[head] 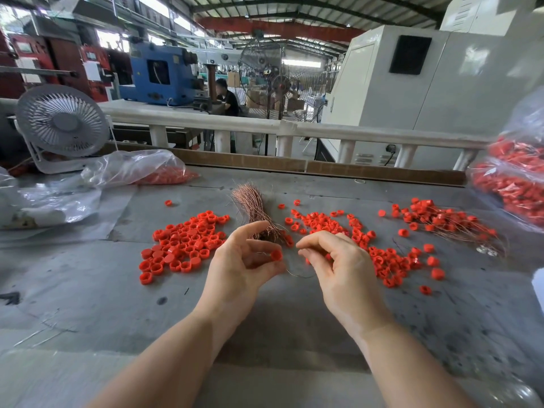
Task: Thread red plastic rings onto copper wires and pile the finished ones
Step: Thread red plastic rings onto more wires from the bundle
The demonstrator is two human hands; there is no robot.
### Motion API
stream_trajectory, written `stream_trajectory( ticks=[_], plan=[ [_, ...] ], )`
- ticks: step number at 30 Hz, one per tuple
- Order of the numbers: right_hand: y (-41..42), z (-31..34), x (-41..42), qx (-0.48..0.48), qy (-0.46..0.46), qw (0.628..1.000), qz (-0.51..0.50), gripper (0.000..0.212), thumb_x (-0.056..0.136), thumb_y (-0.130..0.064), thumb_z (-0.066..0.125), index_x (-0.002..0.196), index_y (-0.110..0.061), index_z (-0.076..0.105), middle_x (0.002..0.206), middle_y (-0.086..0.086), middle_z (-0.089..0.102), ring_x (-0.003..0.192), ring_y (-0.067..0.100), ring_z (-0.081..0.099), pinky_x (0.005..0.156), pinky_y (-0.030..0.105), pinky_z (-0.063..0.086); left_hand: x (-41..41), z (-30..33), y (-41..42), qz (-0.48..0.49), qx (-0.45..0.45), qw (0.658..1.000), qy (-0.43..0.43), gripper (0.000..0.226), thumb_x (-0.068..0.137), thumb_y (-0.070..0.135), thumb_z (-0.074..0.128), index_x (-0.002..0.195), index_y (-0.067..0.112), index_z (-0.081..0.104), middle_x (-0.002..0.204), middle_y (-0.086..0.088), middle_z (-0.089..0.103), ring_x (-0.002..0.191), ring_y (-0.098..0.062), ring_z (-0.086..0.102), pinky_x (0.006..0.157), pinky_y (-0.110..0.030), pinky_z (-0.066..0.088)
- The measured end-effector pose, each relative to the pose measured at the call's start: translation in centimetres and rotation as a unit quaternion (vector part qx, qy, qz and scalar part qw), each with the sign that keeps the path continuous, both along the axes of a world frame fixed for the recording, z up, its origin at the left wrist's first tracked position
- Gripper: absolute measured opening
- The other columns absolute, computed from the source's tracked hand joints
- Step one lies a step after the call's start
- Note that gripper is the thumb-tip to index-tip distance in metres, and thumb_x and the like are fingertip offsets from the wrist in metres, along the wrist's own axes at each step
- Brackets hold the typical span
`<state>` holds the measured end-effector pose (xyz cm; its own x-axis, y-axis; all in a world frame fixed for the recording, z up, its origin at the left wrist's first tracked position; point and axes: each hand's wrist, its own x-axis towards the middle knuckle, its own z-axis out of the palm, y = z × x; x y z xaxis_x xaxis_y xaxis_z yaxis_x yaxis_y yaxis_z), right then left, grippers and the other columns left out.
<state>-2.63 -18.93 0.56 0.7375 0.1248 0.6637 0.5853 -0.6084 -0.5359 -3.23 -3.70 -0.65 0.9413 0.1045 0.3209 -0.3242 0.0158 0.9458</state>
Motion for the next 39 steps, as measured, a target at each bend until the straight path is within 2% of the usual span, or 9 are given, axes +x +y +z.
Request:
stream_trajectory(
  ticks=[4, 8, 14, 17, 21, 27, 31, 37, 39],
  plan=[
    [0.2, 0.0, -0.1, 0.004, 0.023, 0.999, 0.024, 0.014, 0.085, -0.004, 0.065, 0.082, -0.017, 0.068, 0.077, -0.009, 0.063, 0.073, 0.002, 0.052, 0.069, 0.013, 0.039, 0.0, -0.2, 0.1, 0.008, 0.022, 1.000, -0.007, 0.060, 0.066, -0.009, 0.076, 0.103, 0.035, 0.058, 0.074, 0.009, 0.069, 0.072, -0.016, 0.066, 0.075, -0.029, 0.056],
    [0.2, 0.1, 0.0, 0.008, 0.013, 1.000, 0.024, 0.013, 0.084, -0.001, 0.064, 0.081, -0.013, 0.067, 0.079, -0.007, 0.062, 0.076, 0.008, 0.054, 0.071, 0.016, 0.041, 0.0, -0.2, 0.3, 0.018, 0.038, 0.999, -0.012, 0.060, 0.063, -0.002, 0.080, 0.101, 0.040, 0.059, 0.072, 0.013, 0.065, 0.068, -0.010, 0.063, 0.067, -0.020, 0.052],
    [0.2, 0.0, 0.0, 0.012, 0.015, 1.000, 0.021, 0.012, 0.084, -0.001, 0.064, 0.081, -0.012, 0.067, 0.079, -0.006, 0.062, 0.079, 0.013, 0.058, 0.073, 0.023, 0.045, -0.2, 0.0, 0.2, 0.013, 0.037, 0.999, -0.015, 0.060, 0.064, -0.006, 0.079, 0.103, 0.036, 0.058, 0.074, 0.012, 0.067, 0.068, -0.010, 0.064, 0.068, -0.020, 0.053],
    [0.2, 0.0, 0.1, 0.015, 0.014, 1.000, 0.020, 0.013, 0.084, -0.001, 0.064, 0.082, -0.013, 0.067, 0.078, -0.008, 0.060, 0.077, 0.011, 0.056, 0.072, 0.022, 0.044, -0.4, 0.3, 0.2, -0.003, 0.005, 1.000, -0.012, 0.059, 0.064, -0.008, 0.076, 0.104, 0.030, 0.058, 0.079, 0.007, 0.072, 0.074, -0.012, 0.068, 0.072, -0.022, 0.055],
    [0.3, 0.1, 0.2, 0.029, 0.018, 0.999, 0.021, 0.013, 0.084, 0.000, 0.062, 0.082, -0.012, 0.067, 0.077, -0.008, 0.059, 0.077, 0.015, 0.058, 0.073, 0.029, 0.048, -0.5, 0.7, 0.2, -0.024, -0.053, 0.998, -0.001, 0.055, 0.064, -0.007, 0.073, 0.104, 0.026, 0.057, 0.083, 0.002, 0.074, 0.076, -0.012, 0.070, 0.068, -0.018, 0.053],
    [0.2, 0.2, 0.3, 0.044, 0.007, 0.999, 0.024, 0.013, 0.085, 0.001, 0.060, 0.083, -0.011, 0.065, 0.076, -0.010, 0.056, 0.076, 0.020, 0.060, 0.073, 0.037, 0.050, -0.5, 0.7, 0.2, -0.041, -0.074, 0.996, 0.008, 0.050, 0.073, -0.012, 0.067, 0.106, 0.024, 0.057, 0.086, 0.001, 0.075, 0.078, -0.008, 0.069, 0.067, -0.016, 0.052],
    [0.2, 0.2, 0.2, 0.049, 0.010, 0.998, 0.027, 0.013, 0.086, 0.000, 0.060, 0.083, -0.012, 0.065, 0.076, -0.010, 0.057, 0.075, 0.019, 0.061, 0.070, 0.033, 0.049, -0.6, 0.7, 0.2, -0.049, -0.071, 0.996, 0.008, 0.050, 0.074, -0.014, 0.065, 0.108, 0.023, 0.057, 0.089, 0.000, 0.074, 0.079, -0.010, 0.069, 0.069, -0.018, 0.053],
    [0.4, 0.4, -0.1, 0.054, 0.031, 0.996, 0.059, 0.015, 0.083, 0.000, 0.064, 0.079, -0.015, 0.067, 0.077, -0.011, 0.057, 0.072, 0.002, 0.053, 0.066, 0.010, 0.037, -0.8, 0.8, 0.1, -0.063, -0.084, 0.994, 0.012, 0.046, 0.074, -0.013, 0.064, 0.110, 0.015, 0.057, 0.090, -0.004, 0.074, 0.077, -0.011, 0.069, 0.067, -0.019, 0.053],
    [0.5, 0.5, -0.2, 0.043, 0.036, 0.996, 0.070, 0.014, 0.082, 0.000, 0.065, 0.079, -0.014, 0.068, 0.078, -0.008, 0.058, 0.073, 0.003, 0.052, 0.067, 0.009, 0.037, -0.8, 0.8, 0.1, -0.068, -0.085, 0.994, 0.015, 0.045, 0.074, -0.014, 0.064, 0.110, 0.013, 0.058, 0.091, -0.005, 0.074, 0.080, -0.013, 0.070, 0.068, -0.019, 0.053]
  ],
)
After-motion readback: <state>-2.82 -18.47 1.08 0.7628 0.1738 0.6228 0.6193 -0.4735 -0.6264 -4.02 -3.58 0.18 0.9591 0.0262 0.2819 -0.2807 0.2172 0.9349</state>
